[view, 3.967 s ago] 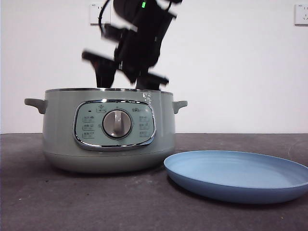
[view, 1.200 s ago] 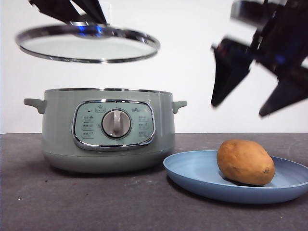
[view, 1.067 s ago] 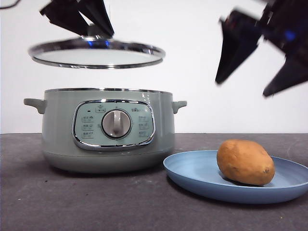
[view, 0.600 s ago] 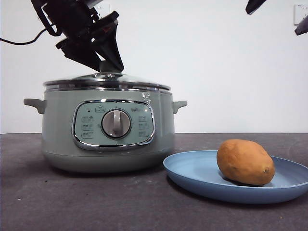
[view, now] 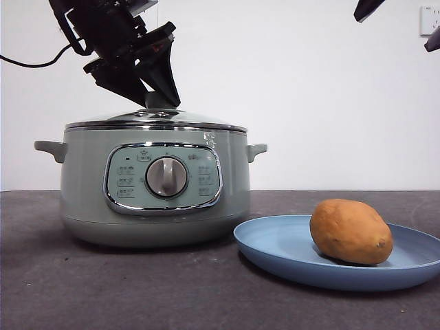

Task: Take the potato out from the steamer,put the potato on the plate,close the lid

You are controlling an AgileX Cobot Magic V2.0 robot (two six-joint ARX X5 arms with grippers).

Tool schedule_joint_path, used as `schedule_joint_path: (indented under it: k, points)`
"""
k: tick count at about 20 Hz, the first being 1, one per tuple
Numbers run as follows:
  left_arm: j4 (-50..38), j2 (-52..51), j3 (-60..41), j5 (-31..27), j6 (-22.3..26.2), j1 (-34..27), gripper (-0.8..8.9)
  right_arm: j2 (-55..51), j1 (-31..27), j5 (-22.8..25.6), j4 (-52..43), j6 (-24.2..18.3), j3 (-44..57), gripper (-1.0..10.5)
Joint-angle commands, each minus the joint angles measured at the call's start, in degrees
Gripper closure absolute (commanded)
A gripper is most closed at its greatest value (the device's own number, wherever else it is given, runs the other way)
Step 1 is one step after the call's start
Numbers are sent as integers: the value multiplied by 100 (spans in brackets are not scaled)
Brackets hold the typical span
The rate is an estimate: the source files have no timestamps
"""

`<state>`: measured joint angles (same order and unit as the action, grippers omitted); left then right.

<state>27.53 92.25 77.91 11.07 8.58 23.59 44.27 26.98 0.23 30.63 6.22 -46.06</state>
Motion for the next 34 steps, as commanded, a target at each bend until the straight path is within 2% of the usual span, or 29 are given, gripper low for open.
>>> schedule_joint_path:
  k: [1, 2, 3, 8, 13, 17, 23, 24, 26, 27, 28, 29, 34]
  points:
    - [87, 37, 15, -39, 22, 35, 433, -4, -2, 7, -9, 37, -20, 287]
    - [87, 35, 15, -39, 20, 35, 309, -4, -2, -9, -7, 39, -20, 287]
    - [83, 33, 15, -39, 22, 35, 297, -4, -2, -26, -2, 42, -20, 287]
    - [101, -173, 15, -50, 20, 35, 297, -4, -2, -26, 140, 39, -20, 287]
    - [422, -872, 15, -52, 20, 35, 297, -4, 4, -70, 164, 42, -20, 287]
    - [1257, -1753, 15, -20, 20, 37, 304, -4, 4, -678, 271, 151, -20, 289]
    - [3008, -2850, 15, 146, -111, 35, 319, -4, 4, -1838, 1058, 188, -20, 290]
    - [3228, -2957, 15, 271, -109, 37, 365, -4, 4, -1963, 1141, 186, -20, 306]
    - [3560, -3080, 15, 455, -109, 37, 604, -4, 9, -2011, 1250, 188, -20, 480]
    - [3681, -3095, 15, 459, -107, 44, 741, -4, 9, -2011, 1285, 188, -20, 616]
    - [3773, -3093, 15, 459, -105, 46, 837, -4, 9, -2009, 1327, 186, -20, 783]
    - [3853, -3093, 15, 463, -105, 46, 822, -4, 9, -2000, 1359, 186, -20, 945]
    - [3869, -3093, 15, 455, -105, 46, 822, -4, 9, -1961, 1386, 186, -20, 946]
